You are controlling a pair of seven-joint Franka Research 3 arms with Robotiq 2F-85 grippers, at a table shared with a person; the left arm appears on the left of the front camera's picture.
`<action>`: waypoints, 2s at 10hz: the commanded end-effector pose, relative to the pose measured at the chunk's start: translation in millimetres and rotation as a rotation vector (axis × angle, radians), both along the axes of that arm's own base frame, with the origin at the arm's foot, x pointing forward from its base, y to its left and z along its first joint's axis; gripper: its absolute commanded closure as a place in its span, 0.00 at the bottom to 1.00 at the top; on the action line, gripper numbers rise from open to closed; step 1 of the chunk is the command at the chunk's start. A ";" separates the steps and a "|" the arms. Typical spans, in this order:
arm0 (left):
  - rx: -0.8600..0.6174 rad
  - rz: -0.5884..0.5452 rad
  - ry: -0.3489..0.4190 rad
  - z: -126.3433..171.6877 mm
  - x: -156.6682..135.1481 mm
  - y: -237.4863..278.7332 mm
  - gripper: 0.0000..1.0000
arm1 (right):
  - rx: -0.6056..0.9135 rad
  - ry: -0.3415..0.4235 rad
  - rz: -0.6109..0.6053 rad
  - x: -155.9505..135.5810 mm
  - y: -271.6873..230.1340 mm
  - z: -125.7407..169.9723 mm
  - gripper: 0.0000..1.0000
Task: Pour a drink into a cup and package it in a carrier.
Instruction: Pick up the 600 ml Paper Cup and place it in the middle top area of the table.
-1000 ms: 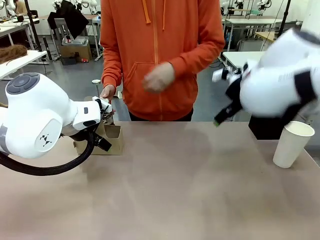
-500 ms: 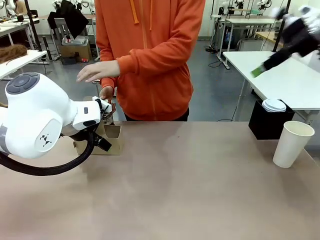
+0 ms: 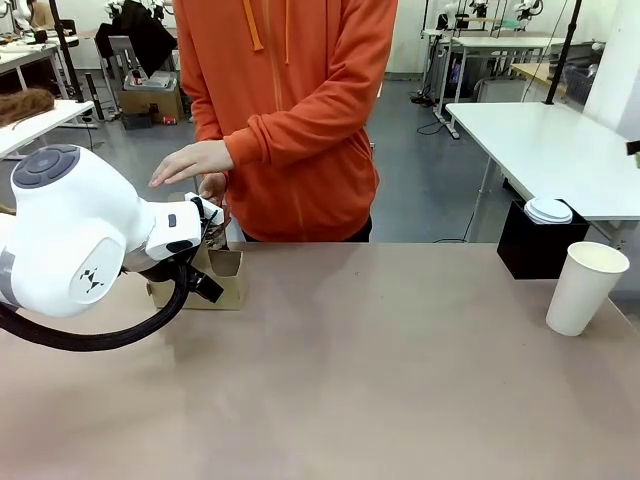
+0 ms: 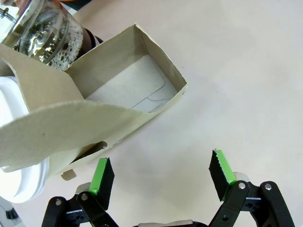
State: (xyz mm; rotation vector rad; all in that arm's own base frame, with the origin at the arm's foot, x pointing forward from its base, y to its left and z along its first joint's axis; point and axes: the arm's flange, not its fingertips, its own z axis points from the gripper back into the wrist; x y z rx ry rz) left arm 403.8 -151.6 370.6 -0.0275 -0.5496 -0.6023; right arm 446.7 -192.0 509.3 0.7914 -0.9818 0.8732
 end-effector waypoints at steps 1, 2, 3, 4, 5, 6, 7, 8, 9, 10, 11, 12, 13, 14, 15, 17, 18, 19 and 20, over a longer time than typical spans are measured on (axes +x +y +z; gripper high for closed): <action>-0.001 0.000 0.000 0.0 -0.1 0.3 0.00 | 0.106 -0.097 0.086 -0.3 -15.3 -36.8 0.00; -0.001 0.000 0.000 0.0 -0.1 0.3 0.00 | 0.134 -0.134 0.095 -3.2 -27.4 -55.1 0.00; -0.001 0.000 0.000 0.0 -0.1 0.3 0.00 | 0.175 -0.127 0.096 -4.7 -38.0 -71.2 0.00; -0.001 0.000 0.000 0.0 -0.1 0.3 0.00 | 0.200 -0.122 0.088 -6.8 -45.1 -79.8 0.00; -0.001 0.000 0.000 0.0 -0.1 0.3 0.00 | 0.183 -0.124 0.080 -9.0 -45.5 -83.3 0.00; -0.001 0.000 0.000 0.0 -0.1 0.3 0.00 | 0.195 -0.166 0.101 -11.5 -41.9 -81.2 0.00; -0.001 0.000 0.000 0.0 -0.1 0.3 0.00 | 0.180 -0.099 0.075 -16.3 -42.8 -92.5 0.00; -0.001 0.000 0.000 0.0 -0.1 0.3 0.00 | 0.180 -0.099 0.075 -16.3 -42.8 -92.5 0.00; -0.001 0.000 0.000 0.0 -0.1 0.3 0.00 | 0.180 -0.099 0.075 -16.3 -42.8 -92.5 0.00; -0.001 0.000 0.000 0.0 -0.1 0.3 0.00 | 0.180 -0.099 0.075 -16.3 -42.8 -92.5 0.00; -0.001 0.000 0.000 0.0 -0.1 0.3 0.00 | 0.185 -0.103 0.082 -15.4 -43.7 -94.7 0.00; -0.001 0.000 0.000 0.0 -0.1 0.3 0.00 | 0.237 -0.160 0.052 -21.1 -44.8 -113.2 0.00; -0.001 0.000 0.000 0.0 -0.1 0.3 0.00 | 0.275 -0.221 0.023 -28.0 -50.8 -130.3 0.00; -0.001 0.000 0.000 0.0 -0.1 0.3 0.00 | 0.309 -0.264 0.003 -34.7 -57.6 -147.4 0.00; -0.001 0.000 0.000 0.0 -0.1 0.3 0.00 | 0.325 -0.315 -0.014 -38.7 -64.7 -164.5 0.00; -0.001 0.000 0.000 0.0 -0.1 0.3 0.00 | 0.315 -0.349 -0.027 -45.5 -68.8 -201.1 0.00; -0.001 0.000 0.000 0.0 -0.1 0.3 0.00 | 0.301 -0.352 -0.037 -46.2 -69.4 -216.5 0.00; -0.001 0.000 0.000 0.0 -0.1 0.3 0.00 | 0.289 -0.346 -0.058 -47.3 -68.7 -227.0 0.00; -0.001 0.000 0.000 0.0 -0.1 0.3 0.00 | 0.291 -0.338 -0.074 -48.1 -67.5 -234.6 0.00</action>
